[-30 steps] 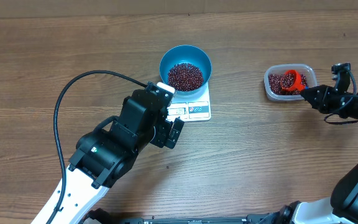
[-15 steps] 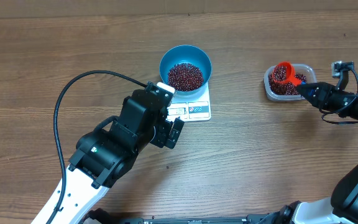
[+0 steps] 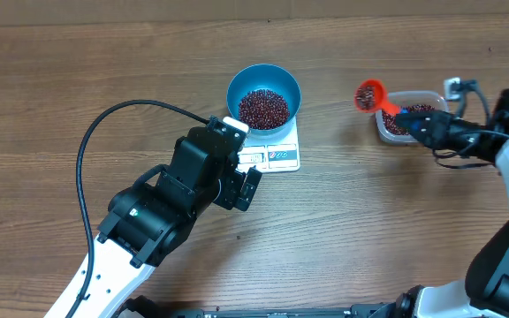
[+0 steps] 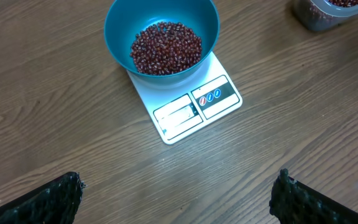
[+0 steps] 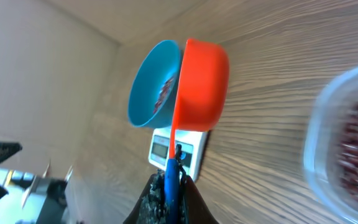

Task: Scoop item into bowl and weigh 150g on scale
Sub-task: 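Lift the filled scoop and carry it left over the teal bowl, then tip the red scoop to pour beans into the teal bowl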

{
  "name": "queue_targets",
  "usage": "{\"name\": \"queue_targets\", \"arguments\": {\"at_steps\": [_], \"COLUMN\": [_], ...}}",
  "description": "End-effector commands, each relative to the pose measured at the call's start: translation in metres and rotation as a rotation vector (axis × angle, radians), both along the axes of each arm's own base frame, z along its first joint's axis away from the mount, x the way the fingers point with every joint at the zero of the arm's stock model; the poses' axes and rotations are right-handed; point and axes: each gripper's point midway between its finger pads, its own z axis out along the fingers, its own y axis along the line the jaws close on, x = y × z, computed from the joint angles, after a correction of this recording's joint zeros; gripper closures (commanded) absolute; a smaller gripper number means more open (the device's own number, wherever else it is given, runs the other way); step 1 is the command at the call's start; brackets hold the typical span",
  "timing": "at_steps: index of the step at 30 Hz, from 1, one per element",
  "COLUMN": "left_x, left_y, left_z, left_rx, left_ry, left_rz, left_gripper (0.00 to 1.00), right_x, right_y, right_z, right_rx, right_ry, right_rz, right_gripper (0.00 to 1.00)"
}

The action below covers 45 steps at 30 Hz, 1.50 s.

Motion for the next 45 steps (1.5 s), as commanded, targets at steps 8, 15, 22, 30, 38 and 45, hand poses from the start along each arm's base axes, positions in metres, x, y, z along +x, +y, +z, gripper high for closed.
{"name": "queue_targets", "arguments": {"at_steps": [8, 15, 22, 30, 38, 45], "left_x": [0.003, 0.003, 0.003, 0.003, 0.003, 0.003], "left_y": [0.002, 0.002, 0.002, 0.002, 0.002, 0.002], "left_z": [0.002, 0.002, 0.002, 0.002, 0.002, 0.002], "left_rx": [0.012, 0.012, 0.012, 0.012, 0.012, 0.012], "left_ry": [-0.012, -0.012, -0.012, -0.012, -0.012, -0.012], "left_rz": [0.0, 0.0, 0.0, 0.0, 0.0, 0.0], "left_gripper": [0.01, 0.0, 0.0, 0.0, 0.01, 0.0], "right_x": [0.0, 0.011, 0.018, 0.02, 0.032, 0.045], "right_y": [0.08, 0.12, 0.143, 0.161, 0.16, 0.148], "right_z": [0.008, 0.022, 0.027, 0.017, 0.01, -0.001], "right_rx": [0.024, 0.044, 0.034, -0.043, -0.119, -0.221], "right_ry": [-0.057, -0.104, -0.116, -0.124, -0.148, -0.149], "right_rz": [0.213, 0.271, 0.281, 0.278, 0.23, 0.147], "right_gripper": [0.96, 0.96, 0.96, 0.96, 0.96, 0.96]}}
